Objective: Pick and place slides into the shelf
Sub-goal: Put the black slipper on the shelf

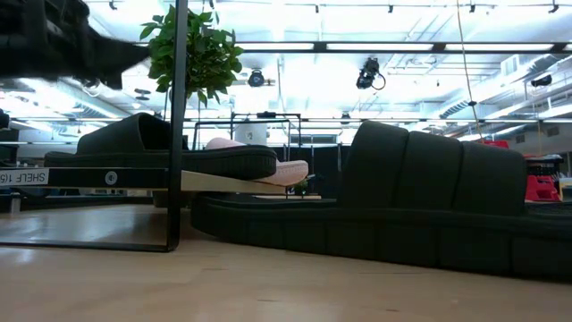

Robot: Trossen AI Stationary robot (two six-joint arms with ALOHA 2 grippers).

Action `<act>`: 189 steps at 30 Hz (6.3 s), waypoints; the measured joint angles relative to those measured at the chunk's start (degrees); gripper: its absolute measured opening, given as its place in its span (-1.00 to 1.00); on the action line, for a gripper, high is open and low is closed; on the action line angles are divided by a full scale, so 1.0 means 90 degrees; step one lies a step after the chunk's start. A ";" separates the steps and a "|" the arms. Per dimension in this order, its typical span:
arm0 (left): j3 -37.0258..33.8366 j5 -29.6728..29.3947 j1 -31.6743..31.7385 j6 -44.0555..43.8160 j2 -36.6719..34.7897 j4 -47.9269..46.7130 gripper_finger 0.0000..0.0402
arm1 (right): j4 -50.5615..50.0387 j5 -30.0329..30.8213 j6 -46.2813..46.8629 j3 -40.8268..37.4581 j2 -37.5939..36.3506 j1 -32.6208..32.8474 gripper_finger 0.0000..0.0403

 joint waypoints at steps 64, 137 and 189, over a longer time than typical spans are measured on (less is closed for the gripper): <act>0.1657 0.0343 0.0002 0.0772 0.2412 -0.0424 -0.88 | 0.6154 0.1427 -0.0087 -0.1572 0.0974 -0.0359 -0.40; 0.1659 0.1930 0.0000 -0.1452 0.2485 0.0297 0.02 | -0.2204 0.3959 -0.8589 0.3761 -0.0677 -0.2310 -0.79; 0.1649 0.1323 -0.0163 -0.0992 0.3007 0.1241 -0.59 | -0.0142 0.2729 -1.1102 0.3773 -0.0714 -0.3510 -0.06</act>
